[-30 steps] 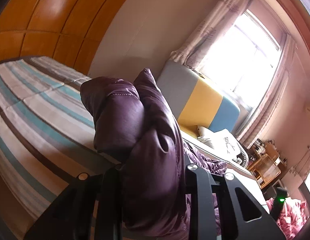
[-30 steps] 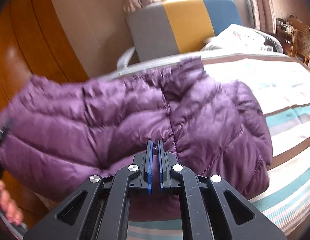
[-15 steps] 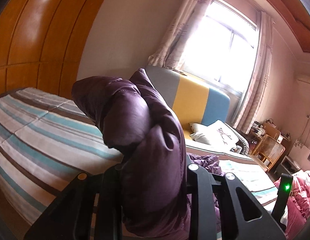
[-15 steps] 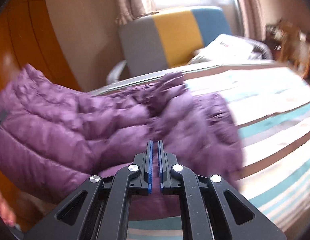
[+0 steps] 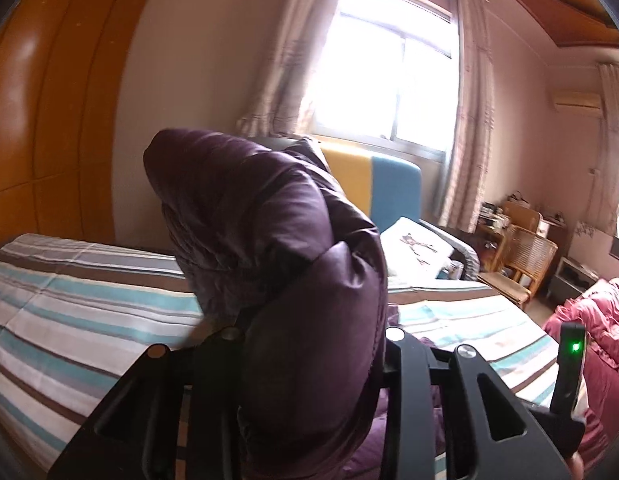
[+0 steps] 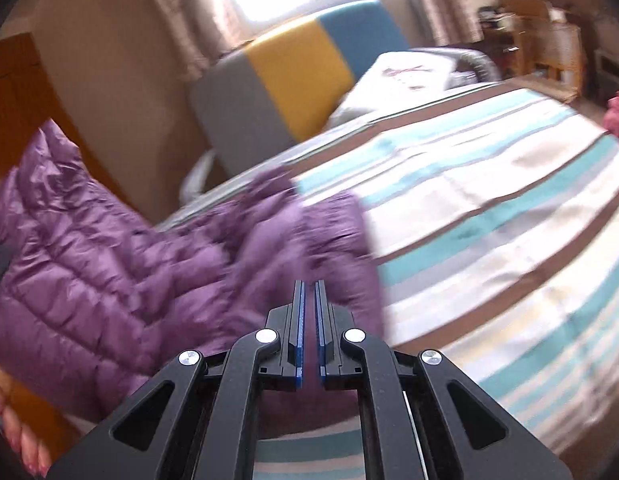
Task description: Fold large clothes
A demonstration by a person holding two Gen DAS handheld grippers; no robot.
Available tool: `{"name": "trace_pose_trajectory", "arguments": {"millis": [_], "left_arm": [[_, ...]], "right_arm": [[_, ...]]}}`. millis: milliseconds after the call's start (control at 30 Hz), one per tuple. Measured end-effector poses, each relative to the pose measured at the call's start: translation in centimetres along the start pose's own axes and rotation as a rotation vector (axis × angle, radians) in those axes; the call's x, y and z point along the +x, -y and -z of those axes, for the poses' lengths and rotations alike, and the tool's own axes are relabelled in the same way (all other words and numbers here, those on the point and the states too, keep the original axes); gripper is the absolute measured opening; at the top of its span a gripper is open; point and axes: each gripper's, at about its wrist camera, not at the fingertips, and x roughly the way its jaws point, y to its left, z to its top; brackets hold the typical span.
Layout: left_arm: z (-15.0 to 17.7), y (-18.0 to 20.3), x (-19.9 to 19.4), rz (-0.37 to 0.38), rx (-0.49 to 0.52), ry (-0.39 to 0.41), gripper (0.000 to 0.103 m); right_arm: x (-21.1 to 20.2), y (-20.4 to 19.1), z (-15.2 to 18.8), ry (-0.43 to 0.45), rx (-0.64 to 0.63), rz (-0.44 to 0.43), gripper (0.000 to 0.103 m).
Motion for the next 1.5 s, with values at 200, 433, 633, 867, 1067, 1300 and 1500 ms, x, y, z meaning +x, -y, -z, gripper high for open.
{"name": "trace_pose_trajectory", "arguments": {"millis": [200, 433, 633, 867, 1067, 1300, 1500], "left_arm": [[0.1, 2.8, 2.4, 0.114, -0.007, -0.072, 0.032], [2.3, 6.0, 4.8, 0.197, 0.048, -0.16, 0.033], [5.0, 7.3, 6.4, 0.23, 0.105, -0.249, 0.033], [7.7, 8.2, 8.0, 0.264, 0.148, -0.306, 0.033], [9.0, 10.0, 8.7, 0.273, 0.233, -0.307, 0.039], [6.9, 9.4, 5.9, 0.415, 0.123, -0.256, 0.072], [4.4, 5.4, 2.8, 0.45, -0.009, -0.211, 0.076]], "right_arm": [[0.2, 2.0, -0.6, -0.019, -0.045, 0.198, 0.005], [0.3, 2.5, 0.1, -0.033, -0.02, 0.19, 0.005], [0.6, 3.6, -0.2, -0.043, 0.005, 0.181, 0.004], [0.6, 5.0, -0.4, -0.047, 0.042, 0.203, 0.005], [0.3, 5.7, -0.7, -0.042, 0.064, 0.201, 0.004], [-0.4, 6.0, -0.9, -0.033, 0.071, 0.198, 0.004], [-1.3, 5.0, -1.2, -0.019, 0.045, 0.186, 0.004]]}}
